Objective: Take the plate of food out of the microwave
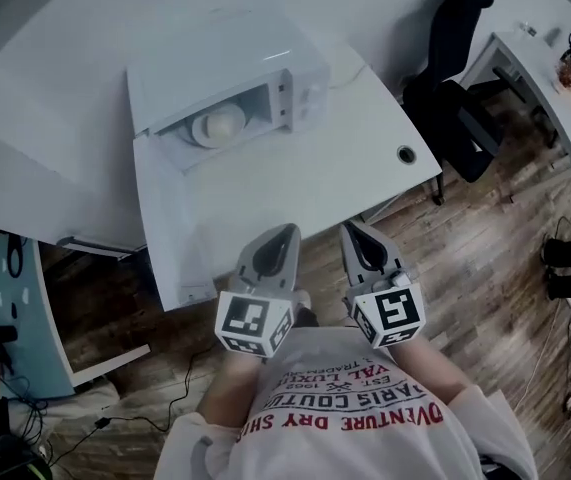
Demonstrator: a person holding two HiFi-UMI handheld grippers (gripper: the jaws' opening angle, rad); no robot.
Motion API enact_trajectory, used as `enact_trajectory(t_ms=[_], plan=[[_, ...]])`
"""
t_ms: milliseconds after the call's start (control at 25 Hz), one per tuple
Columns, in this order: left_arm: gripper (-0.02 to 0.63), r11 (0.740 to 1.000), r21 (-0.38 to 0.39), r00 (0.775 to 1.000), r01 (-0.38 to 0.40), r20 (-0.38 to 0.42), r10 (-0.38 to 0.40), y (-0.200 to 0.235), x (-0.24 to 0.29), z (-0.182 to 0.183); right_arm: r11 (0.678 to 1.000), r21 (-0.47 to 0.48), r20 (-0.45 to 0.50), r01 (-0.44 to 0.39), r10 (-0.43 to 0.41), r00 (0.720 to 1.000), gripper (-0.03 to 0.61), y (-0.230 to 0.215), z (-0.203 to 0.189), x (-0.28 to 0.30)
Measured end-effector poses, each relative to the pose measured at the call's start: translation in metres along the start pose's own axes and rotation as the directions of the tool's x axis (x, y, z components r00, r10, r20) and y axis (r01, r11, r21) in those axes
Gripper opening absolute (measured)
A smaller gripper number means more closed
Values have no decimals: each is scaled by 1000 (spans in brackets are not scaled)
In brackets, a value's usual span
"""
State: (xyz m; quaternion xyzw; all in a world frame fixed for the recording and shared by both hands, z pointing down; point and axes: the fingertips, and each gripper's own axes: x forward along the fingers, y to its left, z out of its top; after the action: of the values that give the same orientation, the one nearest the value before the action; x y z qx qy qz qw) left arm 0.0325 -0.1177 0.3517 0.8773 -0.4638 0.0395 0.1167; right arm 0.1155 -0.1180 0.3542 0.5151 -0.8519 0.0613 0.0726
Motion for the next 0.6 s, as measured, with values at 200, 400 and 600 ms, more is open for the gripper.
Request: enact_trajectory(t_ms=[200, 400, 600], plan=[[8, 998, -12, 998, -61, 17, 62, 56, 17, 14, 1000, -2, -2, -22, 22, 1000, 4, 2, 12, 60], [8, 990, -44, 991, -134, 14, 134, 97, 26, 13, 996, -8, -8, -91, 91, 996, 3, 7, 14, 107], [8, 972, -77, 975, -221, 14, 223, 130, 45, 10, 985, -24, -30, -171, 170, 985, 3, 1, 9, 152]])
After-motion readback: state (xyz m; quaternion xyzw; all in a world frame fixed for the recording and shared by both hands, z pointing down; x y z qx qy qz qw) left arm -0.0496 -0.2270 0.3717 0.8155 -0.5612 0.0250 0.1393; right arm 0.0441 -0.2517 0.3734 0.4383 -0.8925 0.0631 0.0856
